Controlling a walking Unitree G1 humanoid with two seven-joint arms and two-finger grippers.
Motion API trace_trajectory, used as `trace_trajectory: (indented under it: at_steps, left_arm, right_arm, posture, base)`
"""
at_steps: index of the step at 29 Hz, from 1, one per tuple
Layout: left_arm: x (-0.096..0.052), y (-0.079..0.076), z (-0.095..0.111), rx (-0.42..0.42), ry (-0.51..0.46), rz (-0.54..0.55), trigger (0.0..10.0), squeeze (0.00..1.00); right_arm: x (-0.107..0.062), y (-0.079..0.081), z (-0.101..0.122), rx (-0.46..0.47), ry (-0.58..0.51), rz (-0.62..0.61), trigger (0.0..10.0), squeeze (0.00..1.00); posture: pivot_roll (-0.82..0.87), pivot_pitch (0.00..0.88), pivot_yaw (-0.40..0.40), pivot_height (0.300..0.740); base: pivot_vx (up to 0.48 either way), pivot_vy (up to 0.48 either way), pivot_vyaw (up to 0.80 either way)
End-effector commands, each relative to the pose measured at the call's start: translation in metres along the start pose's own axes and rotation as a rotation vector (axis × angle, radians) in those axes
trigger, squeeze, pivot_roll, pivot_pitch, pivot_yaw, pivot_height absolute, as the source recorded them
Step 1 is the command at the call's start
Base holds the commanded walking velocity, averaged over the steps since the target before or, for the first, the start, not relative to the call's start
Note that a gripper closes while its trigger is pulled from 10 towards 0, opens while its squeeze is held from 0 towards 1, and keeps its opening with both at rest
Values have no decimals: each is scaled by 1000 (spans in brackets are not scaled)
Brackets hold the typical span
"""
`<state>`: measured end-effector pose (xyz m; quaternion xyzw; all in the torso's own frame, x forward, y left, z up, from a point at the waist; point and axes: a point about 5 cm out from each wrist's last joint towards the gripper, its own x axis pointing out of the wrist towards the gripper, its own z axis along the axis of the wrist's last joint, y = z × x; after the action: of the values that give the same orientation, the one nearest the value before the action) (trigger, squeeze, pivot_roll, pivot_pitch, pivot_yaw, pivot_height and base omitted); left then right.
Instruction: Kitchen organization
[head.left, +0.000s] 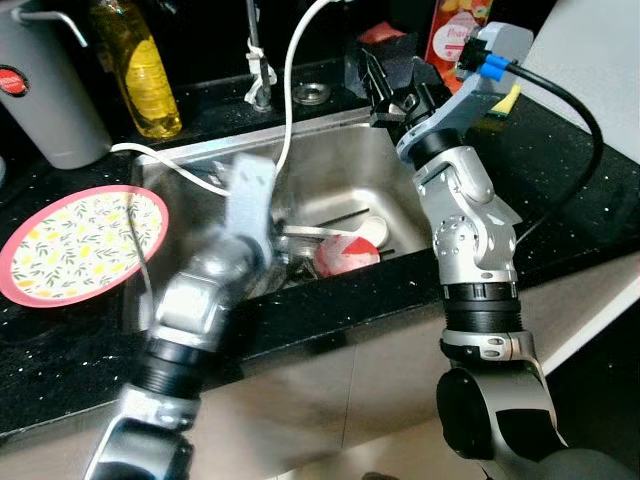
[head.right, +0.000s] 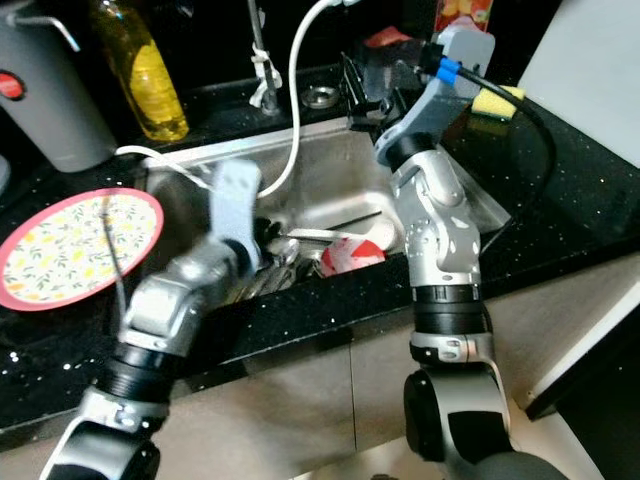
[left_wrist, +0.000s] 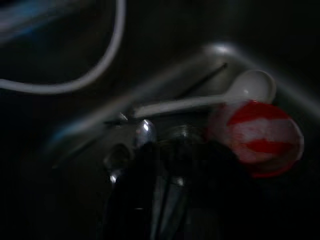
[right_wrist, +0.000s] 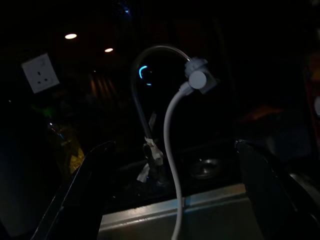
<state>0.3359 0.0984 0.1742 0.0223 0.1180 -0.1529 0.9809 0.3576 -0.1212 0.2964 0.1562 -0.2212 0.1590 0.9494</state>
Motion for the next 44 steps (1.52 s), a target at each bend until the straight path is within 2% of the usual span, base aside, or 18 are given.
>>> trace_trajectory:
  at_steps: [1, 5, 6, 8, 12, 19, 21, 22, 25, 27, 29, 30, 32, 33, 34, 35, 43, 44]
  left_arm:
    - [-5, 13, 13, 26, -93, 30, 10000, 0]
    - [-11, 27, 31, 44, -196, 90, 10000, 0]
    - [-15, 42, 39, 59, -230, 175, 10000, 0]
    - [-30, 93, 46, 19, -248, 458, 10000, 0]
    - [-48, 122, 40, -48, -237, 619, 10000, 0]
    - [-82, 160, 46, 6, -273, 786, 10000, 0]
    - [-110, 189, 50, -110, -343, 917, 10000, 0]
    - [-110, 189, 50, -110, -343, 917, 10000, 0]
    - [-156, 235, 33, -502, -432, 1143, 10000, 0]
    - [-172, 246, 20, -663, -453, 1170, 10000, 16]
    - [-174, 247, 17, -689, -450, 1153, 10000, 16]
    - [-169, 237, 13, -706, -403, 1044, 10000, 133]
    - [-164, 225, 9, -720, -375, 958, 10000, 173]
    - [-160, 213, 5, -717, -336, 897, 10000, 322]
    - [-158, 207, 1, -714, -311, 864, 10000, 322]
    - [-157, 198, -3, -741, -304, 834, 10000, 1000]
    - [-150, 178, -21, -924, -253, 803, 10000, 1000]
    - [-147, 175, -22, -954, -249, 797, 10000, 0]
  right_arm:
    - [-1, 3, 3, -10, -5, 9, 10000, 0]
    - [0, 1, 6, -9, -15, -1, 10000, 0]
    - [0, 1, 6, -7, -16, -4, 10000, 0]
    - [0, 4, 2, -6, -1, 12, 10000, 0]
    - [2, 6, 2, -4, 1, 22, 10000, 0]
    - [3, 6, 0, 2, 9, 26, 10000, 0]
    - [4, 7, 0, 2, 15, 37, 10000, 0]
    - [4, 7, 0, 2, 15, 37, 10000, 0]
    - [7, 8, -1, 5, 18, 44, 10000, 0]
    - [8, 9, -2, 11, 22, 51, 10000, 0]
    - [9, 10, -3, 13, 24, 56, 10000, 0]
    - [10, 12, -4, 17, 27, 67, 10000, 0]
    - [10, 13, -4, 18, 29, 73, 10000, 0]
    - [10, 14, -5, 19, 30, 76, 10000, 0]
    - [10, 14, -5, 20, 31, 77, 10000, 0]
    - [10, 14, -5, 23, 33, 78, 10000, 0]
    - [13, 20, -10, 37, 47, 105, 10000, 0]
    - [13, 21, -10, 37, 47, 109, 10000, 0]
  posture:
    - [78, 0, 110, 740]
    - [81, 0, 106, 740]
    - [88, 0, 100, 740]
    - [96, 0, 89, 740]
    - [103, 0, 88, 740]
    - [116, 0, 73, 740]
    - [126, 0, 63, 740]
    - [126, 0, 63, 740]
    - [151, 0, 47, 740]
    - [164, 0, 44, 740]
    - [168, 0, 43, 740]
    - [175, 0, 42, 740]
    - [184, 4, 40, 740]
    - [185, 4, 39, 740]
    - [185, 4, 39, 740]
    - [193, 7, 34, 740]
    - [203, 10, 21, 740]
    - [203, 10, 20, 740]
  base:
    - [0, 0, 0]
    - [0, 0, 0]
    - [0, 0, 0]
    - [0, 0, 0]
    - [0, 0, 0]
    - [0, 0, 0]
    - [0, 0, 0]
    - [0, 0, 0]
    - [0, 0, 0]
    - [0, 0, 0]
    - [0, 0, 0]
    - [0, 0, 0]
    - [0, 0, 0]
    - [0, 0, 0]
    - [0, 0, 0]
    - [0, 0, 0]
    - [0, 0, 0]
    - [0, 0, 0]
